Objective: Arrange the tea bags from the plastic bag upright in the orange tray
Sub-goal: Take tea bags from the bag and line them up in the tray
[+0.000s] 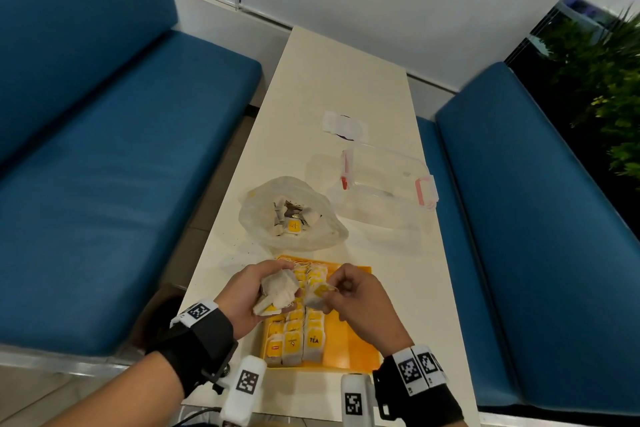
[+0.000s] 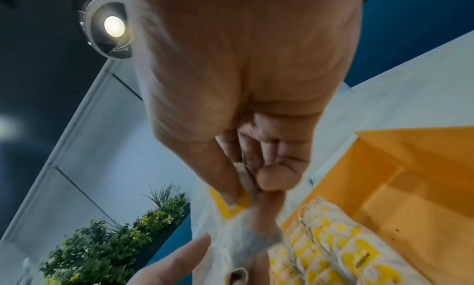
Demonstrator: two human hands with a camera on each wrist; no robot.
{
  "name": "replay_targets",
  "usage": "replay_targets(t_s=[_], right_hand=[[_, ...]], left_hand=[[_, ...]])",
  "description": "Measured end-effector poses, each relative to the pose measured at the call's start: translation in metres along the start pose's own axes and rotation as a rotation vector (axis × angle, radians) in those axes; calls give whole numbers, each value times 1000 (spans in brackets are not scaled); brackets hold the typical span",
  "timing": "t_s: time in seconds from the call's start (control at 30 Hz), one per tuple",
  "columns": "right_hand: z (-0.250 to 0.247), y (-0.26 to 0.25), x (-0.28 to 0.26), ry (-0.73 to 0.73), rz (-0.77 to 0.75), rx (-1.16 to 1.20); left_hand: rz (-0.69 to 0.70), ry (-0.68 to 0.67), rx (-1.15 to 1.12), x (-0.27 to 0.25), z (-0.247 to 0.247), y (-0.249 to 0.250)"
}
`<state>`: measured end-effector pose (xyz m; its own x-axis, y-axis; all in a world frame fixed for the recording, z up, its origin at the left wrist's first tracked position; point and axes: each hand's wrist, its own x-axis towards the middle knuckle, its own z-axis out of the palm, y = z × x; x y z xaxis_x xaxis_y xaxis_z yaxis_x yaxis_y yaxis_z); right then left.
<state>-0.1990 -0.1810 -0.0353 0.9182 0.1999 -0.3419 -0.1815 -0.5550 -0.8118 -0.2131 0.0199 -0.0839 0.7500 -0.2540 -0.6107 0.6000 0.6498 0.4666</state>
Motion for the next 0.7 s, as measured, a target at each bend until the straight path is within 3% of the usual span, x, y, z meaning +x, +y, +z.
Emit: replay_targets(t_s=[0.3, 0.53, 0.7], right_hand=[[23, 53, -3, -280, 304, -281], [35, 62, -3, -253, 275, -497], [39, 61, -2, -261, 277, -524]], left_hand=[[17, 9, 34, 2, -3, -2], [22, 5, 52, 1, -2, -2], [30, 0, 46, 2, -4, -3]])
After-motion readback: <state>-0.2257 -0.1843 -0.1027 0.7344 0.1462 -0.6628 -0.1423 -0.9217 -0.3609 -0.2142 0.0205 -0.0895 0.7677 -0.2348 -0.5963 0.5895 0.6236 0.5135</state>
